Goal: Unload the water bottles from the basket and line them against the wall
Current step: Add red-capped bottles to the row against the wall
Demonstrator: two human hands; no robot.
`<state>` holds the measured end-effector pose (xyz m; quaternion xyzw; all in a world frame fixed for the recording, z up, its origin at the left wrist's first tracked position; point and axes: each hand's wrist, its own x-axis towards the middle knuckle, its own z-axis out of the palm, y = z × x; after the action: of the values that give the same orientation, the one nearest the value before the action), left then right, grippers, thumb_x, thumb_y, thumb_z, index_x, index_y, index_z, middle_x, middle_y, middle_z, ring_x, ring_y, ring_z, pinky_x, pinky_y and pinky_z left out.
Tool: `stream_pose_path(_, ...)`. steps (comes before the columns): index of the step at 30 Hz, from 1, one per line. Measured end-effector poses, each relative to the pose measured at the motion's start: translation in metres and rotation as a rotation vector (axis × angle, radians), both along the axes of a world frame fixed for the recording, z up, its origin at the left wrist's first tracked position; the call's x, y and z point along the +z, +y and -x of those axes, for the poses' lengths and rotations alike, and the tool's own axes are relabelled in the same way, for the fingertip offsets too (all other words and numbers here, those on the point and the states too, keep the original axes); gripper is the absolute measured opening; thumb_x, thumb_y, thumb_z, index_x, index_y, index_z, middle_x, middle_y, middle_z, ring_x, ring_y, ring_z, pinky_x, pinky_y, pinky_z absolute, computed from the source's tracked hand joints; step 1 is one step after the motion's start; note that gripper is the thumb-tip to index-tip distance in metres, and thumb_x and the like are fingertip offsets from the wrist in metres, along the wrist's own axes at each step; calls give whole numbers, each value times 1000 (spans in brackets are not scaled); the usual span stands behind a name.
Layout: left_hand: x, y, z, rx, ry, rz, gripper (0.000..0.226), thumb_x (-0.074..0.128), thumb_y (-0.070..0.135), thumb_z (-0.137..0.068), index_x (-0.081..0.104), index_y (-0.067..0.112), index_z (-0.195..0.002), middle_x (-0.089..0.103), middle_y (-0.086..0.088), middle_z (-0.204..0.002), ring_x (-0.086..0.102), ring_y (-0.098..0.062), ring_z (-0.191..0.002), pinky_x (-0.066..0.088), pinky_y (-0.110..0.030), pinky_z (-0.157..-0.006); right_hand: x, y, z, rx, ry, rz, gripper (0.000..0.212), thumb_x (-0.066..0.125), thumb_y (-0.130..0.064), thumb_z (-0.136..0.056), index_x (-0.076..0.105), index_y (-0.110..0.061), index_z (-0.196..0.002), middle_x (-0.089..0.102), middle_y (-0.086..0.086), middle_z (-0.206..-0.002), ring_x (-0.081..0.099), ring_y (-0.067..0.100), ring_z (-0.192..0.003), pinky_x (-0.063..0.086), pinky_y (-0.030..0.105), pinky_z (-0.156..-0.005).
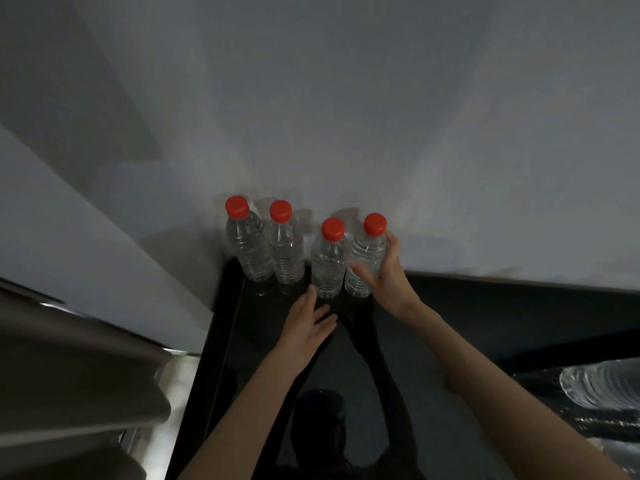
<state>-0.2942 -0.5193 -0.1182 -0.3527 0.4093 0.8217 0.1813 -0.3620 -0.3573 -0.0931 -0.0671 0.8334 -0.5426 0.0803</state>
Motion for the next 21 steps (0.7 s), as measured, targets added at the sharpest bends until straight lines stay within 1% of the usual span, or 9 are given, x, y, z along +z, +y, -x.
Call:
stream_pose_path(1,1,1,5,65,-53,-154,69,56,43,-93,27,20,-151,40,-26,-147,49,-35,-129,41,-41,-109,-3,-2,0,-3,-11,6,82,67,-41,-85,9,-31,-143,39,9,-141,47,19,-130,42,49,-109)
stream_pose_path(3,1,3,13,173,-108,-311,76,58,41,-93,22,11,-152,34,-30,-149,38,-37,-138,32,-43,-116,-7,-3,1,-13,-34,5,82,65,-37,-88,5,-25,-143,38,11,-142,46,18,-131,42,48,-109)
stream_pose_path(5,-8,5,21,266,-134,-419,80,61,37,-92,20,3,-151,34,-29,-150,36,-36,-140,31,-42,-116,-10,-4,2,-19,-44,8,83,64,-38,-88,4,-24,-143,38,11,-142,47,17,-130,42,45,-109)
stream_pose_path(6,-13,4,25,289,-139,-461,79,63,34,-92,22,-1,-150,36,-28,-150,37,-35,-139,34,-41,-114,-10,-4,2,-24,-40,13,82,64,-44,-87,5,-29,-142,37,11,-142,46,16,-130,42,45,-109)
stream_pose_path(8,-21,2,32,280,-143,-462,71,65,26,-90,32,-6,-145,41,-27,-147,43,-34,-136,45,-39,-102,-12,-7,2,-53,-17,27,77,62,-58,-81,9,-43,-135,35,10,-142,46,17,-131,44,45,-108)
stream_pose_path(10,-25,0,37,265,-133,-447,60,63,22,-91,42,-7,-140,48,-26,-143,47,-31,-133,48,-36,-95,-15,-11,3,-76,12,26,69,61,-62,-78,14,-49,-129,32,12,-142,44,21,-132,44,46,-107)
stream_pose_path(15,-27,-7,46,269,-98,-455,50,59,21,-94,48,-5,-136,53,-22,-139,51,-27,-130,51,-36,-87,-23,-25,11,-107,45,11,66,62,-61,-74,18,-51,-122,29,15,-141,42,27,-132,45,48,-106)
stream_pose_path(19,-27,-12,53,266,-69,-466,43,59,18,-94,53,-5,-131,59,-22,-132,57,-26,-123,46,-34,-99,-25,-31,14,-146,35,-1,66,63,-56,-75,17,-48,-122,27,14,-138,41,26,-131,46,47,-105)
stream_pose_path(21,-24,-11,53,254,-68,-462,41,58,18,-96,54,-5,-129,60,-23,-130,57,-25,-121,50,-34,-90,-23,-33,14,-159,11,2,75,67,-47,-79,13,-40,-130,26,13,-138,39,26,-131,43,49,-107)
